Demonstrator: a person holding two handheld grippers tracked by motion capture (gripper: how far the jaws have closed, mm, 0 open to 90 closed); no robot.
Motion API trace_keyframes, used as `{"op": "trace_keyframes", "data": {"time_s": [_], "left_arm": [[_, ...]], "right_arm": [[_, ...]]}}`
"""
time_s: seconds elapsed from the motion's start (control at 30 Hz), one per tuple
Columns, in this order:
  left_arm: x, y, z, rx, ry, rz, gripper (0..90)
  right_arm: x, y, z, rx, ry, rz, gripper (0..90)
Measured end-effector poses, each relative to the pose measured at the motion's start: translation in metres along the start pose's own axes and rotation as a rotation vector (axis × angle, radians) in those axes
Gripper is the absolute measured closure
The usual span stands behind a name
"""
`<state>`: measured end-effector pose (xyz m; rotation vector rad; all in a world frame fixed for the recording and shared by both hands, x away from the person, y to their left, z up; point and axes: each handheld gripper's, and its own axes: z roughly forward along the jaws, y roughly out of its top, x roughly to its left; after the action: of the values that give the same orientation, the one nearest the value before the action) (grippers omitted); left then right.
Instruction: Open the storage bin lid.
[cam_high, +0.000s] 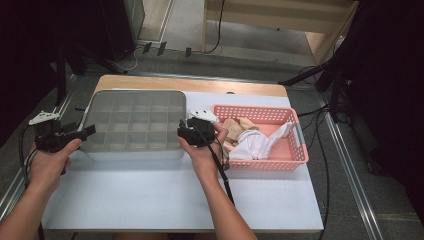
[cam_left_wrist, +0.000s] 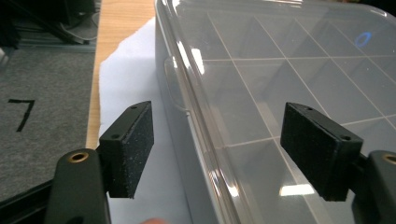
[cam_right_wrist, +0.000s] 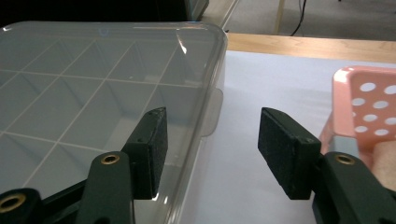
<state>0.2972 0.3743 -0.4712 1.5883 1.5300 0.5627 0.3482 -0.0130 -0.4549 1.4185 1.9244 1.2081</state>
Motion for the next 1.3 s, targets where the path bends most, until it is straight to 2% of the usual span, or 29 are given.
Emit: {"op": "trace_keyframes", "data": {"time_s": [0.17, 0.23, 0.3, 0.37, 0.43, 0.57, 0.7, 0.77, 0.83, 0.93, 0.97, 1.2, 1.3], "left_arm": [[0.011, 0.004, 0.005, 0.001, -0.018, -0.045, 27.3], [0.014, 0.005, 0.007, 0.004, -0.031, -0.064, 27.6], [0.014, 0.006, 0.009, 0.001, -0.032, -0.064, 27.3], [0.014, 0.006, 0.010, -0.003, -0.027, -0.062, 26.7], [0.014, 0.007, 0.012, 0.005, -0.031, -0.072, 26.3], [0.011, 0.014, 0.015, 0.037, -0.027, -0.062, 27.0], [0.012, 0.019, 0.019, 0.063, -0.060, -0.077, 31.8], [0.014, 0.021, 0.021, 0.066, -0.073, -0.093, 36.6], [0.014, 0.024, 0.023, 0.076, -0.077, -0.103, 39.0], [0.018, 0.029, 0.026, 0.102, -0.094, -0.137, 41.6], [0.018, 0.031, 0.026, 0.113, -0.094, -0.132, 42.4], [0.025, 0.037, 0.029, 0.152, -0.118, -0.160, 45.0], [0.029, 0.036, 0.031, 0.165, -0.152, -0.201, 44.6]], "right_arm": [[0.002, 0.003, 0.007, 0.017, -0.013, 0.010, 41.4], [0.003, 0.004, 0.011, 0.016, -0.005, 0.018, 40.6], [0.005, 0.004, 0.014, 0.025, -0.008, 0.012, 40.1], [0.007, 0.004, 0.018, 0.032, -0.002, 0.025, 39.3], [0.007, 0.004, 0.020, 0.028, 0.020, 0.054, 37.2], [0.009, 0.004, 0.027, 0.033, 0.019, 0.099, 36.2], [0.007, 0.006, 0.033, 0.054, 0.010, 0.134, 36.8], [0.006, 0.007, 0.037, 0.070, 0.032, 0.168, 36.5], [0.006, 0.008, 0.039, 0.088, 0.050, 0.195, 35.7], [0.005, 0.012, 0.042, 0.125, 0.062, 0.230, 35.3], [0.004, 0.014, 0.043, 0.134, 0.069, 0.241, 35.3], [0.000, 0.017, 0.048, 0.159, 0.115, 0.271, 39.0], [0.000, 0.018, 0.048, 0.166, 0.118, 0.278, 40.2]]}}
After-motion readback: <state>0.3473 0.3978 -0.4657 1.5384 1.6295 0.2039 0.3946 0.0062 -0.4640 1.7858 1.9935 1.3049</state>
